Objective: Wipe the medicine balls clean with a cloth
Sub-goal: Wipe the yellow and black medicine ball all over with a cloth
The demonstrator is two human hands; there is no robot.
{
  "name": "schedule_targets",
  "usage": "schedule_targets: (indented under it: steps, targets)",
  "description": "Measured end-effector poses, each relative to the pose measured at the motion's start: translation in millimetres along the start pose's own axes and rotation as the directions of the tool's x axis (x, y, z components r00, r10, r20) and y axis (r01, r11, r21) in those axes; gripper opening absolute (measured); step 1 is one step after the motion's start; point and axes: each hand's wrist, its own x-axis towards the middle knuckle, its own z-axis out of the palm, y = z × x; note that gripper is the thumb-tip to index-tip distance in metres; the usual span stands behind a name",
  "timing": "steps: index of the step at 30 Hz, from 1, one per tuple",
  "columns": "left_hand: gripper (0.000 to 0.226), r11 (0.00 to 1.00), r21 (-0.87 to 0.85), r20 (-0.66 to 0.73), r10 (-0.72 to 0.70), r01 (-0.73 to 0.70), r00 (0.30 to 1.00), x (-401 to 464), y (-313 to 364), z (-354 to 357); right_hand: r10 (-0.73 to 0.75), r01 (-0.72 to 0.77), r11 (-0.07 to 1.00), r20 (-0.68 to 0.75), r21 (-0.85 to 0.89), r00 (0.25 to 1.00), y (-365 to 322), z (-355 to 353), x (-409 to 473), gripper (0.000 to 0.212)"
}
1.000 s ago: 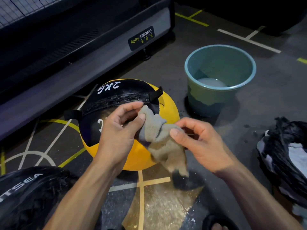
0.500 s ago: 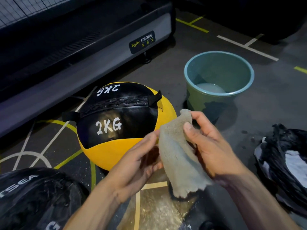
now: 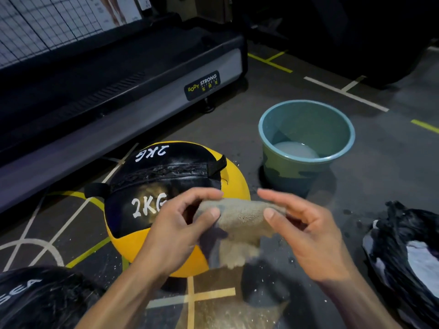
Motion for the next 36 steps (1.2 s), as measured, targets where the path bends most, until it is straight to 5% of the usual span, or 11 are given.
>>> schedule_targets:
  steps: [5,9,14,17,19,21,25,27,29,32,36]
  targets:
    - [0.026,0.959,0.283,0.180,-0.029,-0.024,0.983,5.6,8.6,-4.3,0.038,-0.033,0.991,0.030,-0.129,0.999,-2.6,-10.3,-0.4,0.033]
    - [0.011,0.764,0.618,0.163,0.106,-0.185,0.981,3.2,7.0,-0.4,0.082,-0.068,0.972,0.053,-0.224,0.995,0.8,-15.0,-1.2,0.035]
    - [0.029,0.741,0.596,0.285,0.164,-0.309,0.944,0.9,9.1,-8.5,0.212,-0.121,0.895,0.172,-0.429,0.962,7.5,-16.9,-1.8,0.048]
    - [0.028,0.886,0.421,0.341,0.043,-0.194,0.939,0.7,12.4,-13.6,0.165,-0.010,0.837,0.235,-0.547,0.958,15.4,-16.0,-2.4,0.018]
    - [0.024,0.952,0.290,0.346,-0.009,-0.098,0.938,2.0,9.1,-16.5,0.135,0.005,0.919,0.324,-0.395,0.936,16.2,-17.7,-1.9,0.025]
    - [0.024,0.958,0.264,0.328,0.015,-0.107,0.945,4.2,7.5,-16.6,0.198,-0.183,0.980,0.418,-0.076,0.887,16.8,-18.0,-2.7,0.035]
    - [0.021,0.947,0.295,0.316,0.025,-0.123,0.948,17.2,12.2,-7.2,0.311,-0.460,0.853,0.470,0.245,0.826,31.9,-2.6,-4.6,0.050]
    - [0.023,0.811,0.515,0.220,0.189,-0.278,0.957,31.1,16.6,-6.6,0.319,-0.502,0.752,0.431,0.427,0.844,40.0,4.5,-1.1,0.043]
    - [0.045,0.561,0.753,0.136,0.380,-0.345,0.915,50.1,21.6,-7.4,0.361,-0.487,0.651,0.326,0.583,0.874,42.7,2.0,4.6,0.035]
    - [0.085,0.329,0.917,0.111,0.328,-0.223,0.938,84.0,18.0,-4.6,0.408,-0.413,0.631,0.172,0.656,0.897,48.7,-6.5,13.1,0.038]
    - [0.063,0.196,0.962,0.137,0.247,-0.188,0.959,109.5,-4.9,-6.4,0.489,-0.249,0.658,-0.151,0.711,0.859,66.1,-17.4,21.6,0.033]
